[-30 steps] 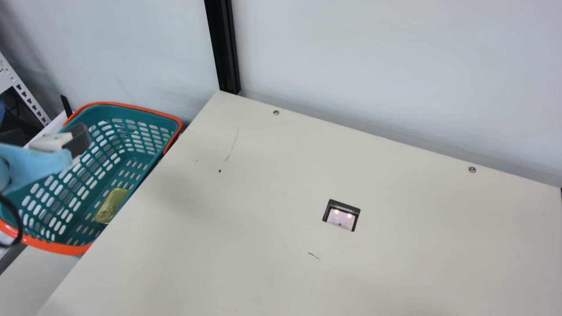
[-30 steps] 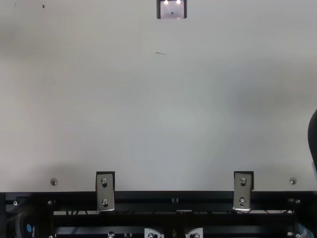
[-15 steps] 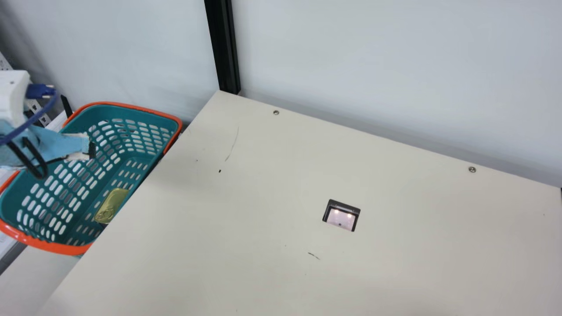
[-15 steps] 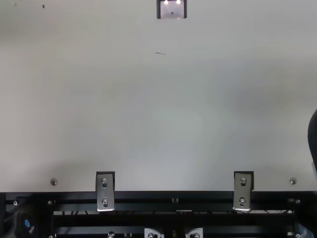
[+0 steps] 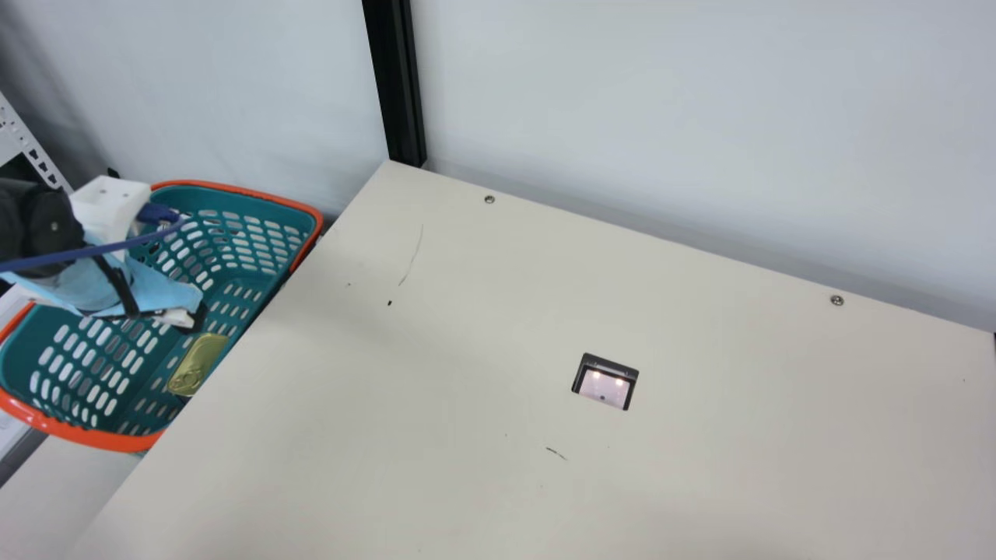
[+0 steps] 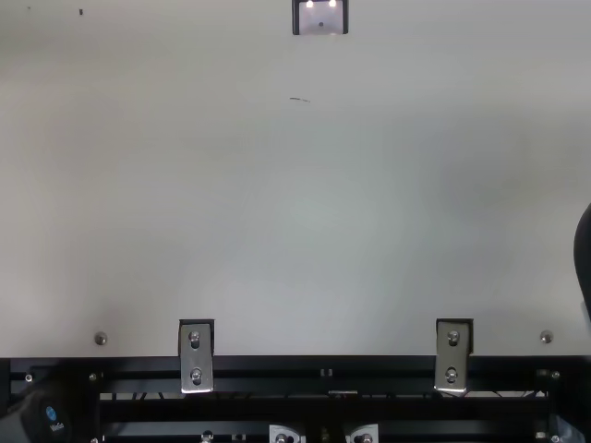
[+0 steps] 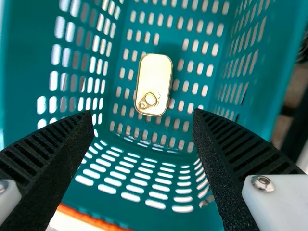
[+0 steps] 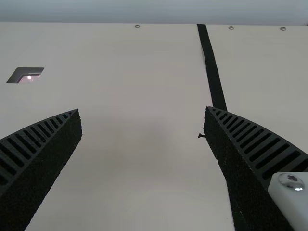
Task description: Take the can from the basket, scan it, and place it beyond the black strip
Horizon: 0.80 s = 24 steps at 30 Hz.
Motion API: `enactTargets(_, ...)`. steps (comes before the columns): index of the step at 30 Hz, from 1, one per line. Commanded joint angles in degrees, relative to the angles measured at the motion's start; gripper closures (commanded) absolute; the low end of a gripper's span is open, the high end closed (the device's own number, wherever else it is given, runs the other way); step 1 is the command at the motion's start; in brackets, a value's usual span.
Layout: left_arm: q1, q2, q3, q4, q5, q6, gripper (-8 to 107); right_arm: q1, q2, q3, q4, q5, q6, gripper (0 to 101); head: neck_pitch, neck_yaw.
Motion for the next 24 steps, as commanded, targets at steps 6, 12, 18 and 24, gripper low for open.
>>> enactTargets(6,1.26,10.35,-2.93,-1.95,-3.57,7.52,9,0.0,0.0,0.0,0.0,0.0,0.0,0,-2.0,0.44)
enactTargets(12,2.19,17.45,-6.13,-3.4,-5.56,11.38,9,0.0,0.0,0.0,0.0,0.0,0.0,0,-2.0,0.44)
enactTargets(18,3.07,23.45,-9.38,-5.14,-6.54,14.57,9,0.0,0.0,0.0,0.0,0.0,0.0,0,-2.0,0.44)
enactTargets(24,4.3,29.17,-13.55,-6.41,-7.18,16.3,9,0.0,0.0,0.0,0.0,0.0,0.0,0,-2.0,0.44)
